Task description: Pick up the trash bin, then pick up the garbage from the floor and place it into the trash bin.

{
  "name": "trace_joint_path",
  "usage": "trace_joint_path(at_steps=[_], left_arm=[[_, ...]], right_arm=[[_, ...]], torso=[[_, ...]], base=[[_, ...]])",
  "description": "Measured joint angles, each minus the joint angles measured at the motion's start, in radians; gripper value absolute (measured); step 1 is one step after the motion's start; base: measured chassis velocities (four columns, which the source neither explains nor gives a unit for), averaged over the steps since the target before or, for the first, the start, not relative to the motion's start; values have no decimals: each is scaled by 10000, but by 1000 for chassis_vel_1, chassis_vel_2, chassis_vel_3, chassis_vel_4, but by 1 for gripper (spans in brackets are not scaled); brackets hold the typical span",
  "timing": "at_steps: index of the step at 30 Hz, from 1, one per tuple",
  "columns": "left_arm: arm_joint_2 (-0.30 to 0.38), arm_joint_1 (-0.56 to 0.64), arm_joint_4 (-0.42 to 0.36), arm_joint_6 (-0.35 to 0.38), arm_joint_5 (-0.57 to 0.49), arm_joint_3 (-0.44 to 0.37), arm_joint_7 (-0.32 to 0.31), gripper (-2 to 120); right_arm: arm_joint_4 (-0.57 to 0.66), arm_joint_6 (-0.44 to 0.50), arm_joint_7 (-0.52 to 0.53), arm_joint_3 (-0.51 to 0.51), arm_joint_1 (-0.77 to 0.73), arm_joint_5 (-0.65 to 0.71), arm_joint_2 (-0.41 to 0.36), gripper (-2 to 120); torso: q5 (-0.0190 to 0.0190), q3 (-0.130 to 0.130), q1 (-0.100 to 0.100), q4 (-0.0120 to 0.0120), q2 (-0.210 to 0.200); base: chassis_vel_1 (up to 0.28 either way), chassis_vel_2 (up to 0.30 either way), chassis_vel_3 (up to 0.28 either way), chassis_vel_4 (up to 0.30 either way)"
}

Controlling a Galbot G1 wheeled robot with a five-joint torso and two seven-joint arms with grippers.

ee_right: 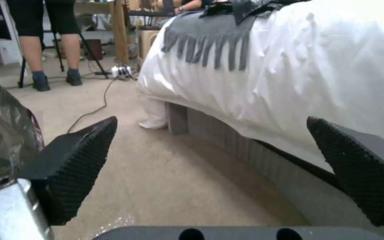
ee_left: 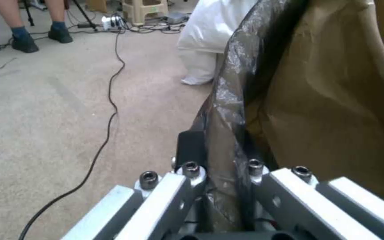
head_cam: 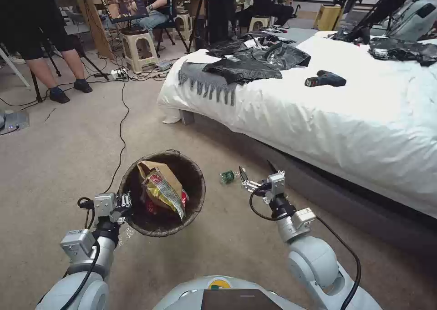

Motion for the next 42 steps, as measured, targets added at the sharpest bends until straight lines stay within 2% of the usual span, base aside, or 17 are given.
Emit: trace_joint_path(at_steps=[20,42], left_arm=[[10,-27,30,-24,14,0,33,0],[22,-57,98,-47,8,14,47,0]], right_arm=[[-58,-46,17,6,-34,20,136,100],[-122,-51,22,-40,-53,41,186,100]], torso=[[0,1,0,0,0],[0,1,0,0,0]], base=[[0,0,0,0],[-53,57,50,-59]])
